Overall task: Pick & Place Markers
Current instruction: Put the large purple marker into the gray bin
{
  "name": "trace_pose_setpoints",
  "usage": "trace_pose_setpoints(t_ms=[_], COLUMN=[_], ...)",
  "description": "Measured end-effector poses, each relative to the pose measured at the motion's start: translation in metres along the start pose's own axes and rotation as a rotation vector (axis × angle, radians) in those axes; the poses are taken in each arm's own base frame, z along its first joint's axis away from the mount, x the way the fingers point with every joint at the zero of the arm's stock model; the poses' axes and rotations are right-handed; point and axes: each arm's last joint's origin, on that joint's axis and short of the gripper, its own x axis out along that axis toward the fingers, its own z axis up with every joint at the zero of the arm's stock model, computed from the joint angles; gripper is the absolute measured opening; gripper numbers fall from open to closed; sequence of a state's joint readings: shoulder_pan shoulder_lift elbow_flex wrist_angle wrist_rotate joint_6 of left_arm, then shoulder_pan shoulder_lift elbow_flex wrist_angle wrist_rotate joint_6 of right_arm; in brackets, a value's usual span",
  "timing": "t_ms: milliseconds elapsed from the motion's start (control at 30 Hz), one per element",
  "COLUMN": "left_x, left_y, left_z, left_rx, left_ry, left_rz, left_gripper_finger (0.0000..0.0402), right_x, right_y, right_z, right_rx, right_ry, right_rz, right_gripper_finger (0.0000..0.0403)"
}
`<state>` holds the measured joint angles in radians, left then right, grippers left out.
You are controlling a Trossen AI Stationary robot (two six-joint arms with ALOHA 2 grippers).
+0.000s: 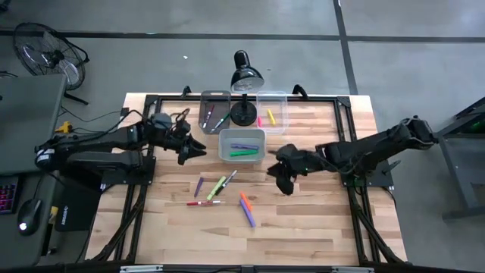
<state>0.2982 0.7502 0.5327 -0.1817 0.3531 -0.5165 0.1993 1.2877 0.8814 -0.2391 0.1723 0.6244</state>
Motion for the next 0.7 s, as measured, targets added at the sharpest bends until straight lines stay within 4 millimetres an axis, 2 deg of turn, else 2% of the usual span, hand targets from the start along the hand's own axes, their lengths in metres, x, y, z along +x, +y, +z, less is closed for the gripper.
trace_pose_setpoints(t_ms=[300,533,700], left_x=[0.009,0.009,0.008], left_y=[-0.033,-0.054,-0.063], left_z=[-0.021,-0.038,-0.045], left_rx=[-0.035,-0.023,-0.018], left_ry=[0.011,0.015,0.036], left_rz=[0.019,0.011,-0.02], left_gripper_finger=[0.0177,0.0177,0.0177], right_x=[-0.002,0.025,0.048], right_y=[0.025,0.043,0.05], right_z=[-0.025,-0.051,-0.063], right_rx=[-0.033,-0.061,0.077], right_ry=[0.064,0.136,0.168], right_rz=[0.042,0.08,0.114], right_gripper_finger=[0.0078,0.0113,0.0134])
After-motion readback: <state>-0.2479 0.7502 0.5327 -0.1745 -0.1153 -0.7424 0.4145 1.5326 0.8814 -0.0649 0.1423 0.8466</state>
